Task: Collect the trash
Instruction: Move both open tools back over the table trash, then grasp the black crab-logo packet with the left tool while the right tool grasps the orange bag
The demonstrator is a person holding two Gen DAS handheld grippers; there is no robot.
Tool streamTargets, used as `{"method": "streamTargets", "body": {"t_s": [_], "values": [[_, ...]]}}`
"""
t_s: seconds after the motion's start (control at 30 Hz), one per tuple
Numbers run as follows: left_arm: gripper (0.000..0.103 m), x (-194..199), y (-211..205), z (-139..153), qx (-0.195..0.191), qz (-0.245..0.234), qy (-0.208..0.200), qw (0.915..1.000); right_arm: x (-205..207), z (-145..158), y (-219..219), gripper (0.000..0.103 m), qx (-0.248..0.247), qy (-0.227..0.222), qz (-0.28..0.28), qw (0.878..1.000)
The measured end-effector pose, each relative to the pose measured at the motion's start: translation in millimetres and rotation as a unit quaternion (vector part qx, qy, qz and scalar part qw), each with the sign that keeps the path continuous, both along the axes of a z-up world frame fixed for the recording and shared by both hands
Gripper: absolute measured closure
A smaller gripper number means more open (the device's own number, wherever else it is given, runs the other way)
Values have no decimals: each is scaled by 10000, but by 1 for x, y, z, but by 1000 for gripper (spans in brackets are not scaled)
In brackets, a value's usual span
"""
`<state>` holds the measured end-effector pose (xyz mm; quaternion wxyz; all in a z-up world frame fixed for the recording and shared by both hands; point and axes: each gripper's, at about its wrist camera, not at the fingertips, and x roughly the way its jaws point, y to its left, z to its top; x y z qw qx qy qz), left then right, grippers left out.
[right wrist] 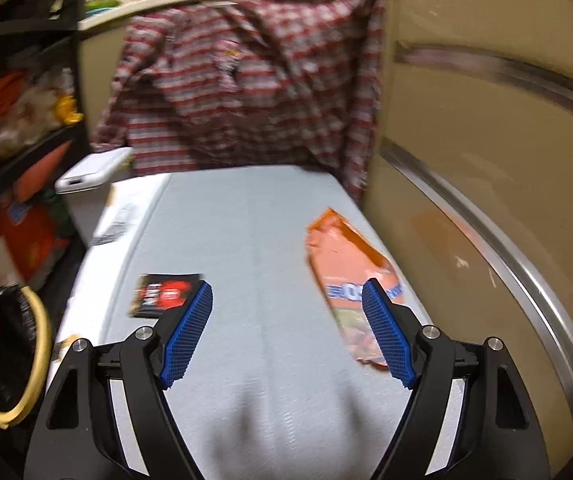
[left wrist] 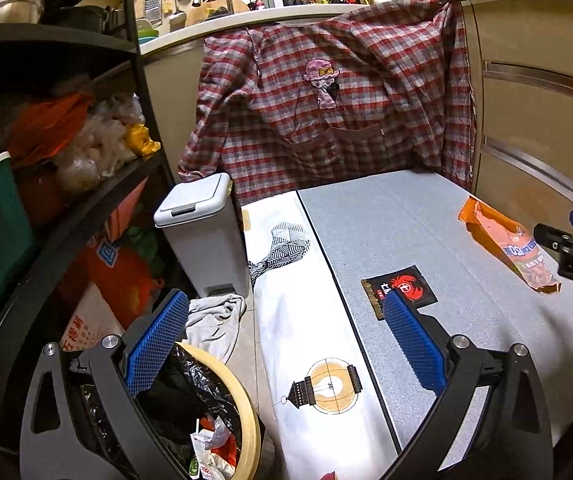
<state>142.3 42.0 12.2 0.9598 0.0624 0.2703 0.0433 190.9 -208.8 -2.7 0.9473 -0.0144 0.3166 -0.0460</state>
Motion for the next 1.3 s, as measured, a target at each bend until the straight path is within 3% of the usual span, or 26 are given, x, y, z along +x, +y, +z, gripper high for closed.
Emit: {"method": "streamTargets", "body": {"t_s": [0.23,0.43,0.8,0.87,0.9,0.93,0.97,1.0,1.2,1.3], "values": [[8,15,5,-3,-361,47,91,9993,41,-34,-20,26,187,412,-349,9984],[8,25,6,-6,-580,37,92,9983,68,-52,-26,27,24,414,-456,9981],[8,50,16,-25,-896,-171,352,9952,114,-89,-31,28,-252,896,-460,9946],[8,55,13,-29,-903,-332,386,9946,122,-94,-34,36,-191,1009,-434,9938],[8,58,9,-32,-902,-439,416,9941,126,-98,-37,52,-114,1158,-403,9924],[8,61,6,-34,-904,-516,439,9936,129,-102,-39,76,-37,1310,-367,9907],[8,65,1,-37,-909,-628,479,9927,130,-101,-42,81,107,1312,-294,9909],[8,67,-3,-40,-912,-708,510,9920,130,-101,-42,102,84,1380,-271,9900],[8,96,-35,-66,-836,-1330,861,9838,119,-80,-43,103,72,1151,-257,9930],[8,113,-48,-82,-991,-1568,1162,9757,114,-67,-46,103,162,1044,-283,9940]]}}
